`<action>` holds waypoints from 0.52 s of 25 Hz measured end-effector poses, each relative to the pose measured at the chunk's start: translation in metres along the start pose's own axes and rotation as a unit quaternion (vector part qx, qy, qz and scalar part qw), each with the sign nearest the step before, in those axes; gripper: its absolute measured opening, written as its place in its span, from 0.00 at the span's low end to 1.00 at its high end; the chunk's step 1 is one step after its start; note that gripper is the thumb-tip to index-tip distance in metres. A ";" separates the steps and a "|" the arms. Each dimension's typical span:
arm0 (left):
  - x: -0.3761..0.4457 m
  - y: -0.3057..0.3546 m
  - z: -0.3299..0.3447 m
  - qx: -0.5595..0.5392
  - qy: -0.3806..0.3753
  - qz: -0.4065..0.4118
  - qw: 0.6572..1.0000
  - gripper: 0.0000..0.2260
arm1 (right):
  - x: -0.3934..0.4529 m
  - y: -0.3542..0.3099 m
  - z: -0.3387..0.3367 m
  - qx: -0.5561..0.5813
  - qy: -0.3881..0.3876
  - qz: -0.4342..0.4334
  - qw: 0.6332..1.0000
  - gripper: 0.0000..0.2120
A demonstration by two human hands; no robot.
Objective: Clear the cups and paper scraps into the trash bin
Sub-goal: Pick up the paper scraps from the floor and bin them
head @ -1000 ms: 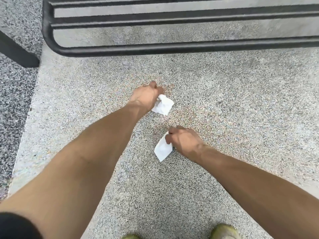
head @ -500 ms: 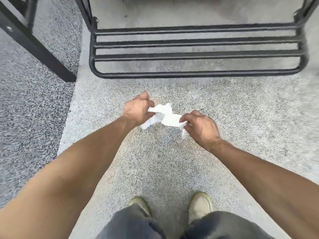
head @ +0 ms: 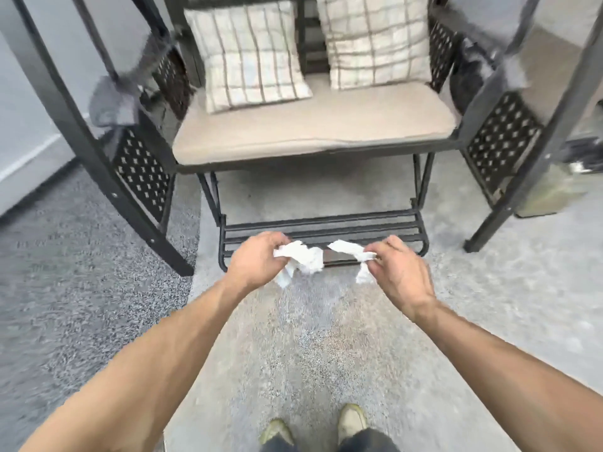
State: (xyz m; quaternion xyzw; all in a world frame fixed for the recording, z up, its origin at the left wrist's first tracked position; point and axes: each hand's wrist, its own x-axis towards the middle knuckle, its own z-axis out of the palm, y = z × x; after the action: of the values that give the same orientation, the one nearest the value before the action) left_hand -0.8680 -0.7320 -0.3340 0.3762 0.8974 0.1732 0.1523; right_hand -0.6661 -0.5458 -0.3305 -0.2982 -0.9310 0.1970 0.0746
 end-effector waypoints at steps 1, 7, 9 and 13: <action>-0.004 0.018 -0.033 -0.010 0.014 0.004 1.000 0.09 | -0.002 -0.009 -0.036 -0.006 0.016 0.005 1.000 0.09; -0.017 0.107 -0.186 -0.084 0.087 0.051 0.991 0.12 | -0.013 -0.052 -0.204 -0.011 0.135 0.017 0.991 0.05; -0.020 0.129 -0.215 -0.109 0.106 0.077 0.985 0.12 | -0.019 -0.060 -0.240 -0.019 0.169 0.022 0.985 0.05; -0.025 0.161 -0.248 -0.160 0.122 0.117 0.973 0.12 | -0.030 -0.064 -0.289 -0.037 0.235 0.039 0.971 0.05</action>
State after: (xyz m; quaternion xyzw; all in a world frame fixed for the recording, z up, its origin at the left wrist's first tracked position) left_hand -0.8516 -0.6927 -0.0399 0.4249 0.8199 0.3756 0.0786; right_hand -0.6015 -0.5178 -0.0413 -0.3744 -0.8818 0.0896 0.2724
